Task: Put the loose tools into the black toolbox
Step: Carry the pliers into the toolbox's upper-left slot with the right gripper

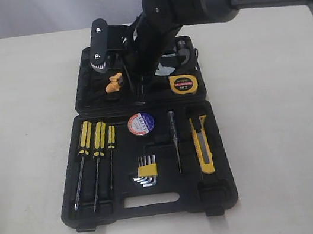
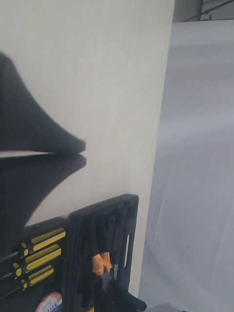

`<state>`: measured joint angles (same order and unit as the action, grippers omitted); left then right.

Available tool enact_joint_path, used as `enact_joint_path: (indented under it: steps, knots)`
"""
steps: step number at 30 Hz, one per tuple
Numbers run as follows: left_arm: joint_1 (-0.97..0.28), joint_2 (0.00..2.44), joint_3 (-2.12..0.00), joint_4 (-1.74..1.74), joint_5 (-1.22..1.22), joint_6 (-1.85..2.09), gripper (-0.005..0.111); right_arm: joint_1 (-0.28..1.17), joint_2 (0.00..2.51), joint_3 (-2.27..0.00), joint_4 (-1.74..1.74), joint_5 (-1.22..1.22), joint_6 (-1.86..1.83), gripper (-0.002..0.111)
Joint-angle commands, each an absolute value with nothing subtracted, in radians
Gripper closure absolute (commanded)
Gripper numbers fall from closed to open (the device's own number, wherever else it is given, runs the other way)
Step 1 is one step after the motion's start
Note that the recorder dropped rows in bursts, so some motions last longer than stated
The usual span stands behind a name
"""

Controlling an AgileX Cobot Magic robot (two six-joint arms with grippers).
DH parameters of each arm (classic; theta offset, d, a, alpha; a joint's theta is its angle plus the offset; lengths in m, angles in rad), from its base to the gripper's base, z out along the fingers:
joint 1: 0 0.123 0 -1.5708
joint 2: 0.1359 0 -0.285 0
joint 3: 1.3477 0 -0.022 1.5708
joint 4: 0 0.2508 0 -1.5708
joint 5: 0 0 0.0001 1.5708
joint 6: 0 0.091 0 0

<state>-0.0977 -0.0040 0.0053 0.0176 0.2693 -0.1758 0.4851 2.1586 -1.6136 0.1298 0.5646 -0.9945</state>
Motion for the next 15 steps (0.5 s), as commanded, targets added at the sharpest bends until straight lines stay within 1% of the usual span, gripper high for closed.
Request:
enact_joint_path:
  steps: [1,11,13,15]
  knots:
    - [-0.103,0.0,0.0,0.022,0.27,-0.175,0.107,0.48,2.177,-1.615,0.099,0.604,-1.007,0.109]
    - [-0.103,0.0,0.0,0.022,0.27,-0.175,0.107,0.48,2.186,-1.615,0.067,0.624,-1.009,0.108]
    - [-0.103,0.0,0.0,0.022,0.27,-0.175,0.107,0.48,2.186,-1.615,0.059,0.626,-1.009,0.099]
    - [-0.103,0.0,0.0,0.022,0.27,-0.175,0.107,0.48,2.186,-1.615,0.058,0.626,-1.009,0.083]
